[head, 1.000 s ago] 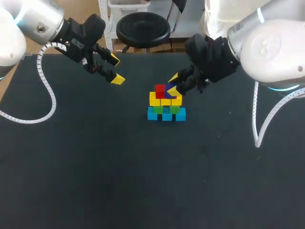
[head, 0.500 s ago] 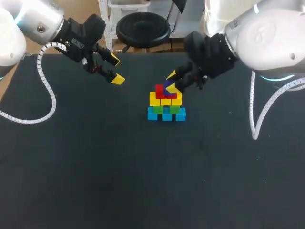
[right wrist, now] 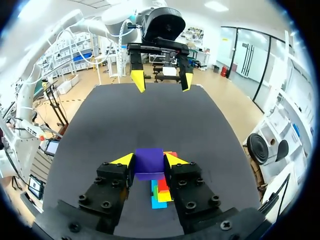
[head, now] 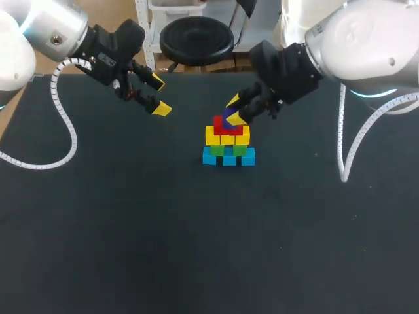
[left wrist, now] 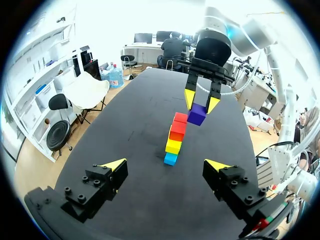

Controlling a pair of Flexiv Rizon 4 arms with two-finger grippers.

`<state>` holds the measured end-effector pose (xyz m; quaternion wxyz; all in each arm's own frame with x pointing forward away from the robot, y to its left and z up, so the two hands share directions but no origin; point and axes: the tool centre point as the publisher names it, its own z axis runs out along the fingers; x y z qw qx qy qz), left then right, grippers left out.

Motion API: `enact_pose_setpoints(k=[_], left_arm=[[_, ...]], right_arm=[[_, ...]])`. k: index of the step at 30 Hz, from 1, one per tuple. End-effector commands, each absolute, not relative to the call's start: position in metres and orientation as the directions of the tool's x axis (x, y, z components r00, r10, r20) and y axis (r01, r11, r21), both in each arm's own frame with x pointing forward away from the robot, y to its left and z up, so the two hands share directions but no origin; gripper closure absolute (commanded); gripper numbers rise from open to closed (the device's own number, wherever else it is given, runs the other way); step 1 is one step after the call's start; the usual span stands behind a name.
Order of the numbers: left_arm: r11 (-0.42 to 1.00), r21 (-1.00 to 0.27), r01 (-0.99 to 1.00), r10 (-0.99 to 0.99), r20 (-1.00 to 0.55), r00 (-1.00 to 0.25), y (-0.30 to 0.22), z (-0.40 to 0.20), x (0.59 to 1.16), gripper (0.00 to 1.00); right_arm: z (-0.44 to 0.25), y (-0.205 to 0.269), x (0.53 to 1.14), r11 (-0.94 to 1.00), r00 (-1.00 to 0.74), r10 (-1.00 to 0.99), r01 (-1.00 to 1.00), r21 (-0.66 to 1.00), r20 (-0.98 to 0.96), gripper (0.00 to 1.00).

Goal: Place the blue cubes, place green cubes on the blue cubes, place the yellow cubes on the green cubes, then place the red cubes on the yellow cubes, and place purple cube on the red cubes.

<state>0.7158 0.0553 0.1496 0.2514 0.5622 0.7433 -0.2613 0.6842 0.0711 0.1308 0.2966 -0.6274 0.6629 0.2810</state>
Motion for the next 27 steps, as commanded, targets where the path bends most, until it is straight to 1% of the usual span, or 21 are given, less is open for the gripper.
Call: enact_pose_setpoints(k=[1, 27], left_arm=[[0.229, -0.104, 0.968, 0.702, -0.672, -0.238, 0.056, 0.149, 0.715, 0.00], [0.229, -0.104, 0.968, 0.702, -0.672, -0.238, 0.056, 0.149, 0.715, 0.00]], right_arm=[[0.129, 0.070, 0.688, 0.052, -0.039, -0.664, -0.999, 0.006, -0.747, 1.00], [0.124, 0.070, 0.702, 0.060, -0.039, -0.661, -0.998, -0.001, -0.749, 1.00]])
